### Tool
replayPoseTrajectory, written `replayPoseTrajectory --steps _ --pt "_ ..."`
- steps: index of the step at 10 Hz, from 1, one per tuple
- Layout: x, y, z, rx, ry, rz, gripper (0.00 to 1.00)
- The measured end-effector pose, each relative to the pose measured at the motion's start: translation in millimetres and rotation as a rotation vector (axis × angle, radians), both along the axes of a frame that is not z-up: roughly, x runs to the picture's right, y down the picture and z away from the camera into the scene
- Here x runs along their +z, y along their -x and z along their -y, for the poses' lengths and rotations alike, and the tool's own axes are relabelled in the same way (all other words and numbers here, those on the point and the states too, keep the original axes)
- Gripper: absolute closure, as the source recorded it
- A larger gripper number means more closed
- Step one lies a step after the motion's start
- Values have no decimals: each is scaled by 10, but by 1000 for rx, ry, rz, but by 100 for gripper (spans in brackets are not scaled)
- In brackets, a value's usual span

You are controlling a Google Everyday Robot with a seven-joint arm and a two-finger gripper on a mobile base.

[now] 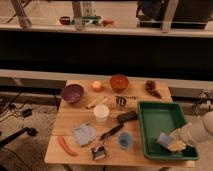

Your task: Wipe tray with sponge

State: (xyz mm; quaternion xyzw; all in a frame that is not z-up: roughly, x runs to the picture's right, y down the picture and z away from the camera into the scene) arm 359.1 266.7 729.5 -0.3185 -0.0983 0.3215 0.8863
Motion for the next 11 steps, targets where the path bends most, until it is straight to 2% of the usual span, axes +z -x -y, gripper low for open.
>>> replayPoseTrajectory --steps 2,4,8,11 --pt "22 -177 -28 40 10 -24 100" --pt "112 -215 18 46 12 -29 100" --pt "420 -142 354 12 -14 -7 100" --pt "655 -198 669 -9 -48 -20 100"
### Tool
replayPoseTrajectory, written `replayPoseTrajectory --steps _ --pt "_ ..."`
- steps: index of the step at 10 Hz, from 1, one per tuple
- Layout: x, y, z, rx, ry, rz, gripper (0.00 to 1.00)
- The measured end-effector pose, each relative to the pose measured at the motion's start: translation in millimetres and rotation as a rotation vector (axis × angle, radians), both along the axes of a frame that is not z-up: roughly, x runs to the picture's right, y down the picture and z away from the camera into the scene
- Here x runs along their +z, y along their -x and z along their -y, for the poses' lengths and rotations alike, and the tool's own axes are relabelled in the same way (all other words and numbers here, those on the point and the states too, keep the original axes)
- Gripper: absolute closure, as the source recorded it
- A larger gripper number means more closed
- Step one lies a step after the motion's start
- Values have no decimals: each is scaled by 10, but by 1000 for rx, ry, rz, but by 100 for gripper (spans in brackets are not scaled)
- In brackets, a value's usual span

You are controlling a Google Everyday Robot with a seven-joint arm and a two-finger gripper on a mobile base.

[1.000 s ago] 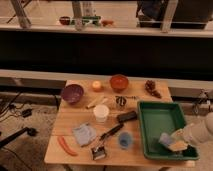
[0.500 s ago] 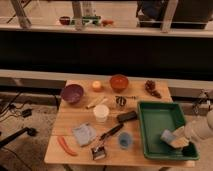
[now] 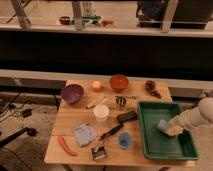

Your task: Wipe tray with sponge

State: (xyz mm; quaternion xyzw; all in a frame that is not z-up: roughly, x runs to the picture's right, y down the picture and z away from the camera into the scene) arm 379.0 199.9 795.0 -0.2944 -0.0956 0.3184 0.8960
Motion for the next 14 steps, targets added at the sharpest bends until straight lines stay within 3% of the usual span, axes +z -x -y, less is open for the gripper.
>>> replayPoseTrajectory --steps 4,7,10,14 --pt "255 -291 271 3 -32 -42 100" --pt "477 -312 362 4 -40 -39 100" --pt "661 -105 447 -9 -47 -10 100" --pt "592 276 477 -20 -71 44 100"
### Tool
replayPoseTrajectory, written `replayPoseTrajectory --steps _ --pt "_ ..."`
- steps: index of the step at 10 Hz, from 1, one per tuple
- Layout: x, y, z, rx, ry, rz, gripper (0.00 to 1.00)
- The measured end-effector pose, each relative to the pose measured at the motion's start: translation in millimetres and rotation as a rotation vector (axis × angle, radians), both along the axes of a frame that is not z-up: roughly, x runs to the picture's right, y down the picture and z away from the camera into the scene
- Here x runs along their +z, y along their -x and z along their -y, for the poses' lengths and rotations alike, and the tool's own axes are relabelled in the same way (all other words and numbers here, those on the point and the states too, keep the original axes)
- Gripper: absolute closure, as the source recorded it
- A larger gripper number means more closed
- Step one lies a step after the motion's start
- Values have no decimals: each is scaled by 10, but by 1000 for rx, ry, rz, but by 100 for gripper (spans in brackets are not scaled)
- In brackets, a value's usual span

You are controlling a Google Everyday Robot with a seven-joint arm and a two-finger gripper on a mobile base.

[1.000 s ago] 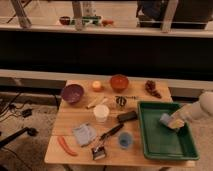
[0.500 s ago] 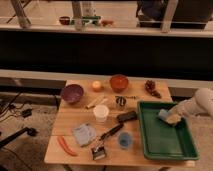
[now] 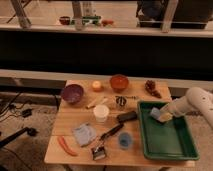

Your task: Wipe tray with sponge

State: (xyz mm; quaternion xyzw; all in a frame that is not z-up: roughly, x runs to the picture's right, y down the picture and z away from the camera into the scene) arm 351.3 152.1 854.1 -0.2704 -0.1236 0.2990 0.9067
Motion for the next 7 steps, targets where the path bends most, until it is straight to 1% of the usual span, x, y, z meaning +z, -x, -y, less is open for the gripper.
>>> replayPoseTrajectory --steps 2,3,4,5,7 --pt "-130 59 -57 1 -4 15 100" --pt "-217 85 -118 4 -3 25 100" --pt "-336 88 -228 12 2 31 100" --pt "-414 96 -320 16 8 35 100" --pt "-603 128 -582 15 20 37 100"
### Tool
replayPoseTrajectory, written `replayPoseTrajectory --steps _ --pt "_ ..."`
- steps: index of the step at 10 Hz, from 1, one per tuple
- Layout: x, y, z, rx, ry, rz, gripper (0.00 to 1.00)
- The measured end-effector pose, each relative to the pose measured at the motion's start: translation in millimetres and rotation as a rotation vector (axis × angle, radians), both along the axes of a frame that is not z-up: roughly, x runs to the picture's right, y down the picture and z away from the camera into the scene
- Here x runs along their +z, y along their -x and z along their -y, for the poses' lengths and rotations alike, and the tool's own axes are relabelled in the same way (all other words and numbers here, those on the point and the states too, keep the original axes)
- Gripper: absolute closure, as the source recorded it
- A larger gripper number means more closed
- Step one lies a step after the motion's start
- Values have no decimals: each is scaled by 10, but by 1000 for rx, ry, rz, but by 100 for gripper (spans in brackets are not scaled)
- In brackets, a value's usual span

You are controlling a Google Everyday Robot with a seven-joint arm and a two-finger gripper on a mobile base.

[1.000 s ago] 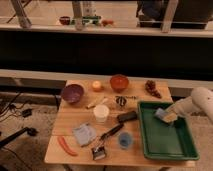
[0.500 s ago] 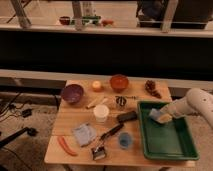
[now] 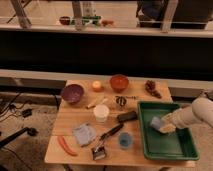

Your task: Wipe tray with sponge

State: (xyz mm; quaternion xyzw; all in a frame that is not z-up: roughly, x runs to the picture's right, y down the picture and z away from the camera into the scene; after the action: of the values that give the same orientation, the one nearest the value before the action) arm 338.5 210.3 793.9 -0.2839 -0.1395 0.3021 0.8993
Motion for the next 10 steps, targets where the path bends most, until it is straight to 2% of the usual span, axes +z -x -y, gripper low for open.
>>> replayPoseTrajectory --steps 3,5,10 --pt "-116 29 -251 -5 26 7 100" --pt "-239 38 -429 -10 59 18 100" --pt "-542 -89 -622 7 94 21 100"
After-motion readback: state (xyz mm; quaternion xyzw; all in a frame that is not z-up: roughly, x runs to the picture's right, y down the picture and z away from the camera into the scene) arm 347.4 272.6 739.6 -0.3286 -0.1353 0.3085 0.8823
